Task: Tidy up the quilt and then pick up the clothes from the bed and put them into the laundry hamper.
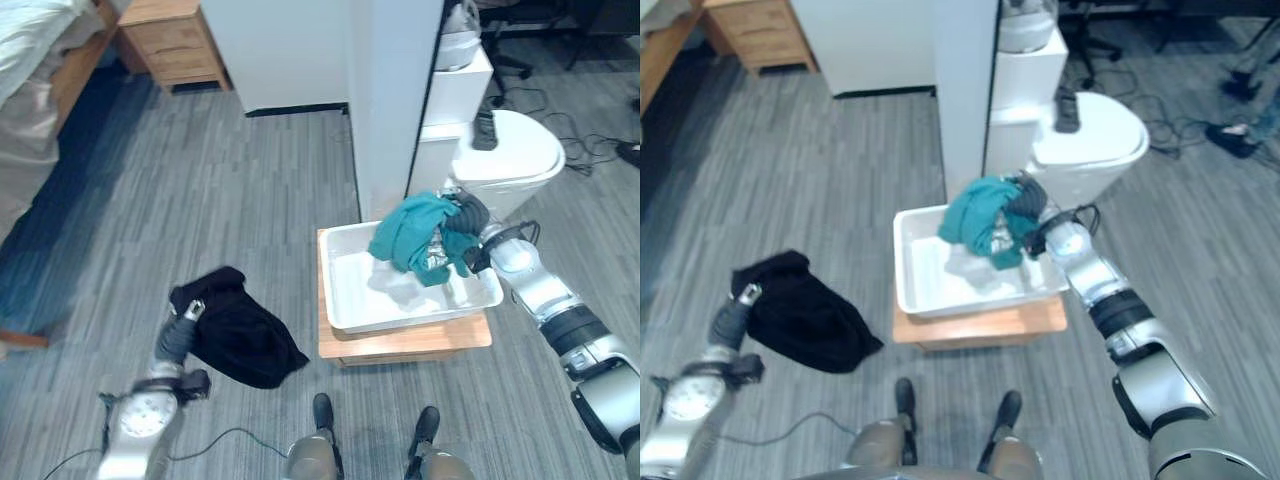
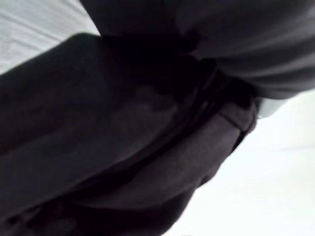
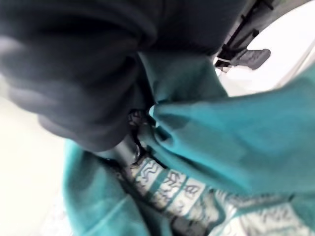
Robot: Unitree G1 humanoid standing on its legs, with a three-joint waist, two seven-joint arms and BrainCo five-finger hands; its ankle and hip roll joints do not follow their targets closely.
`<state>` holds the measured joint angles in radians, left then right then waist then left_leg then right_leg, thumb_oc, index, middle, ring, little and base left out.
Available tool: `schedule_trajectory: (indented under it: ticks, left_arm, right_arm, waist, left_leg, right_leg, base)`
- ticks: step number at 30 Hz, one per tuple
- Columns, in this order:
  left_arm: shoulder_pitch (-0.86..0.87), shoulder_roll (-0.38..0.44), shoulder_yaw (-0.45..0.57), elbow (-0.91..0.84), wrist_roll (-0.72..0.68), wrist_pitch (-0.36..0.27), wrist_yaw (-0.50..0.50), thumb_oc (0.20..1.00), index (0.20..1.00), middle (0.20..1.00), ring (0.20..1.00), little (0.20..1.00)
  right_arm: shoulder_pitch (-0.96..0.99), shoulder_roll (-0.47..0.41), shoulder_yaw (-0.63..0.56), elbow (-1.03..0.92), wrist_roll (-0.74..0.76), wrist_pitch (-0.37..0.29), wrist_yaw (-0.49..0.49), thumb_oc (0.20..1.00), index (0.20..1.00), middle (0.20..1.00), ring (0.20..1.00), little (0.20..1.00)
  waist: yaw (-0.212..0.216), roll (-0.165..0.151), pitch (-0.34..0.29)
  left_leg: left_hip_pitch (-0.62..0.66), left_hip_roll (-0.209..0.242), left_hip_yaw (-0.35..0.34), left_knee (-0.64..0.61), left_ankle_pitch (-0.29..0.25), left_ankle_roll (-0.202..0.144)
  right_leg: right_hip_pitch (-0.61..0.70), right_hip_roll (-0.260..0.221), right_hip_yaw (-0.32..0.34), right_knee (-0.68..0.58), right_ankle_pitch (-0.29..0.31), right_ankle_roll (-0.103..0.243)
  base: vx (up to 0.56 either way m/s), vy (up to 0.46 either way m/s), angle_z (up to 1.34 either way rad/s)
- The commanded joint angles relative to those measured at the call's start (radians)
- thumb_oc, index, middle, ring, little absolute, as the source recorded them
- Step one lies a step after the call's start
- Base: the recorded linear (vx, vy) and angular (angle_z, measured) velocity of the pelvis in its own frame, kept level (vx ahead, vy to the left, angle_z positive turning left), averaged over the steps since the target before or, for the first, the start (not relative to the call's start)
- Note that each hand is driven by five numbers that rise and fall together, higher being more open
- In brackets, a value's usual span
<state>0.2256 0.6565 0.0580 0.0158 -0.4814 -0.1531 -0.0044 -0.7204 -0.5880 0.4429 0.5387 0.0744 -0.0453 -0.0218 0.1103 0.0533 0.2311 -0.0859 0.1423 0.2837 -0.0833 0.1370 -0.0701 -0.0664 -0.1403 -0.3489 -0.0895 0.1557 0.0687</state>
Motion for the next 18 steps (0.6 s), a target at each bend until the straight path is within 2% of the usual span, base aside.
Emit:
schedule_trajectory:
  ticks: [1, 2, 3, 4, 6, 8, 12, 15, 16, 17, 18]
  left_arm:
    - [-0.165, 0.127, 0.058, -0.157, -0.033, -0.103, -0.013, 0.200, 0.200, 0.200, 0.200, 0.200]
    - [-0.190, 0.139, 0.054, -0.182, -0.019, -0.103, -0.010, 0.200, 0.200, 0.200, 0.200, 0.200]
    - [-0.190, 0.139, 0.054, -0.183, -0.019, -0.103, -0.010, 0.200, 0.200, 0.200, 0.200, 0.200]
    - [-0.254, 0.139, 0.016, -0.235, -0.008, -0.103, -0.008, 0.200, 0.200, 0.200, 0.200, 0.200]
    - [-0.345, 0.130, -0.050, -0.279, 0.001, -0.098, -0.019, 0.200, 0.200, 0.200, 0.200, 0.200]
    - [-0.420, 0.123, -0.118, -0.285, 0.011, -0.089, -0.024, 0.200, 0.200, 0.200, 0.200, 0.200]
    - [-0.541, 0.045, -0.258, -0.225, 0.063, -0.088, -0.025, 0.200, 0.200, 0.200, 0.200, 0.200]
    - [-0.640, -0.015, -0.325, -0.175, 0.133, -0.083, 0.013, 0.200, 0.200, 0.200, 0.200, 0.200]
    - [-0.643, -0.017, -0.328, -0.173, 0.134, -0.084, 0.014, 0.200, 0.200, 0.200, 0.200, 0.200]
    - [-0.695, -0.064, -0.361, -0.109, 0.184, -0.071, 0.045, 0.200, 0.200, 0.200, 0.200, 0.200]
    - [-0.717, -0.084, -0.375, -0.083, 0.210, -0.067, 0.058, 0.200, 0.200, 0.200, 0.200, 0.200]
  right_arm:
    - [-0.077, -0.004, 0.031, -0.030, -0.170, -0.049, -0.069, 1.000, 1.000, 1.000, 1.000, 1.000]
    - [-0.063, -0.002, 0.041, -0.040, -0.232, -0.048, -0.084, 1.000, 1.000, 1.000, 1.000, 1.000]
    - [-0.063, -0.002, 0.040, -0.040, -0.233, -0.048, -0.084, 1.000, 1.000, 1.000, 1.000, 1.000]
    - [-0.029, 0.000, 0.057, -0.070, -0.376, -0.055, -0.126, 1.000, 1.000, 1.000, 1.000, 1.000]
    - [0.022, 0.012, 0.066, -0.110, -0.449, -0.074, -0.147, 1.000, 1.000, 1.000, 1.000, 1.000]
    - [0.066, -0.016, 0.061, -0.150, -0.497, -0.087, -0.155, 1.000, 1.000, 1.000, 1.000, 1.000]
    - [0.183, -0.071, 0.005, -0.279, -0.534, -0.102, -0.142, 1.000, 1.000, 1.000, 1.000, 1.000]
    - [0.268, -0.117, -0.049, -0.375, -0.525, -0.119, -0.127, 1.000, 1.000, 1.000, 1.000, 1.000]
    - [0.272, -0.120, -0.053, -0.379, -0.525, -0.118, -0.125, 1.000, 1.000, 1.000, 1.000, 1.000]
    - [0.323, -0.133, -0.071, -0.432, -0.510, -0.133, -0.104, 1.000, 1.000, 1.000, 1.000, 1.000]
    - [0.346, -0.135, -0.081, -0.447, -0.503, -0.141, -0.101, 1.000, 1.000, 1.000, 1.000, 1.000]
  waist:
    - [-0.005, -0.022, 0.007]
    - [-0.010, -0.018, 0.005]
    - [-0.009, -0.018, 0.005]
    - [-0.020, -0.014, 0.002]
    - [-0.042, -0.016, -0.004]
    - [-0.061, -0.019, -0.010]
    - [-0.139, -0.031, -0.017]
    - [-0.197, -0.034, -0.023]
    - [-0.193, -0.034, -0.023]
    - [-0.235, -0.034, -0.025]
    - [-0.246, -0.033, -0.029]
  left_leg:
    - [0.065, 0.053, -0.014, -0.004, -0.075, -0.077]
    - [0.071, 0.054, -0.015, -0.004, -0.079, -0.078]
    - [0.068, 0.054, -0.015, -0.004, -0.076, -0.077]
    - [0.078, 0.057, -0.013, -0.004, -0.078, -0.078]
    - [0.094, 0.061, -0.007, -0.004, -0.087, -0.080]
    - [0.110, 0.062, -0.001, -0.004, -0.092, -0.079]
    - [0.149, 0.066, 0.032, -0.004, -0.105, -0.078]
    - [0.174, 0.068, 0.065, -0.004, -0.116, -0.077]
    - [0.172, 0.068, 0.067, -0.004, -0.113, -0.076]
    - [0.190, 0.071, 0.093, -0.004, -0.122, -0.076]
    - [0.195, 0.073, 0.105, -0.004, -0.125, -0.075]
  right_leg:
    - [0.071, -0.092, -0.008, 0.002, -0.104, 0.109]
    - [0.078, -0.091, -0.009, 0.002, -0.110, 0.109]
    - [0.075, -0.091, -0.009, 0.002, -0.107, 0.108]
    - [0.085, -0.088, -0.006, 0.002, -0.113, 0.107]
    - [0.097, -0.084, -0.001, 0.002, -0.123, 0.106]
    - [0.105, -0.081, 0.008, 0.002, -0.126, 0.105]
    - [0.109, -0.073, 0.048, 0.002, -0.127, 0.104]
    - [0.100, -0.068, 0.083, 0.002, -0.124, 0.107]
    - [0.096, -0.068, 0.084, 0.002, -0.121, 0.106]
    - [0.091, -0.062, 0.109, 0.002, -0.121, 0.111]
    - [0.084, -0.060, 0.118, 0.002, -0.118, 0.112]
  base:
    - [0.02, -0.023, 0.14]
    - [0.02, -0.023, 0.12]
    - [0.02, -0.024, 0.14]
    - [0.01, -0.031, 0.12]
    - [0.02, -0.050, 0.06]
    - [0.02, -0.039, -0.03]
    - [0.04, -0.017, -0.24]
    - [0.02, -0.008, -0.50]
    - [0.01, 0.002, -0.52]
    - [0.02, 0.009, -0.57]
    - [0.04, -0.001, -0.58]
